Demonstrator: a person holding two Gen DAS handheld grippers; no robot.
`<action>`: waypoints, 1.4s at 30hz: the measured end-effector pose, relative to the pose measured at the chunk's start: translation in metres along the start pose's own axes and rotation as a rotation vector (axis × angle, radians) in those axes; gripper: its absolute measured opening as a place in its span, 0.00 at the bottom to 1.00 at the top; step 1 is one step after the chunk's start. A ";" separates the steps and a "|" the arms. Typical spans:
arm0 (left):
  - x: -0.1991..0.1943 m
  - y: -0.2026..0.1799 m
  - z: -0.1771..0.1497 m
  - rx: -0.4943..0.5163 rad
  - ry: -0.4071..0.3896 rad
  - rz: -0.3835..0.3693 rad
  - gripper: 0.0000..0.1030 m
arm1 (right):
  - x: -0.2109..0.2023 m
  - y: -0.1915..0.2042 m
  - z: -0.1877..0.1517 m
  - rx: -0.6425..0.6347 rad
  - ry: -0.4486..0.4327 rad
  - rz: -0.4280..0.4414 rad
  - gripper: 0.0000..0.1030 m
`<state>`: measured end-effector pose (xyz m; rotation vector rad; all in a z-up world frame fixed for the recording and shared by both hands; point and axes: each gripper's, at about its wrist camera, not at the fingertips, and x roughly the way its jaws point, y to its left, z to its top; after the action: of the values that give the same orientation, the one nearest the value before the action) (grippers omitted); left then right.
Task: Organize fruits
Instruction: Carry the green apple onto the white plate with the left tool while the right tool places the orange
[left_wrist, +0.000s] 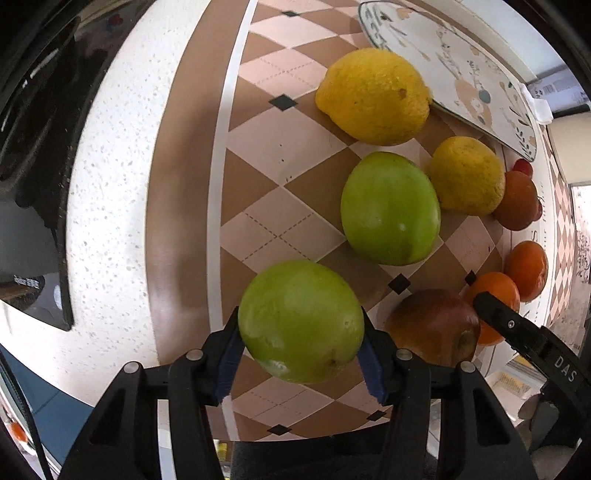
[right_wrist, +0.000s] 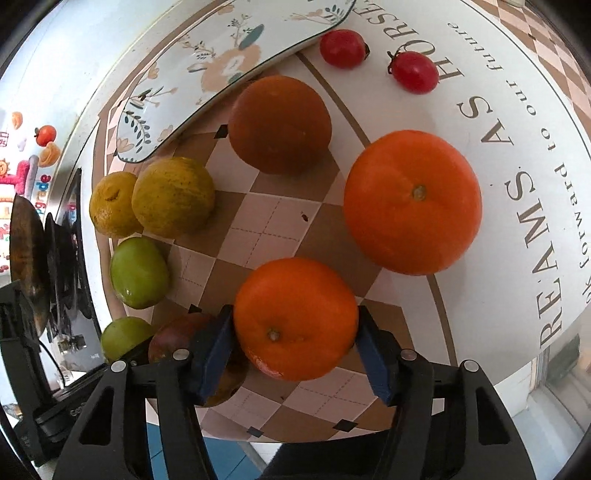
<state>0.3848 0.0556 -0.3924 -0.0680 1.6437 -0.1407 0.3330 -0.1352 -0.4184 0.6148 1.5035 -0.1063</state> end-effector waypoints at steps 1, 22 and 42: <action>-0.004 0.001 0.001 0.004 -0.006 0.002 0.51 | -0.001 0.001 -0.001 -0.004 0.000 -0.005 0.63; -0.098 -0.075 0.163 -0.031 -0.158 -0.090 0.51 | -0.084 0.041 0.151 -0.317 -0.120 0.006 0.63; -0.005 -0.103 0.259 -0.240 0.114 -0.225 0.52 | 0.003 0.083 0.285 -0.607 0.093 -0.044 0.63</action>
<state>0.6391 -0.0593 -0.3925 -0.4354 1.7576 -0.1191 0.6247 -0.1900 -0.4099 0.0988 1.5377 0.3404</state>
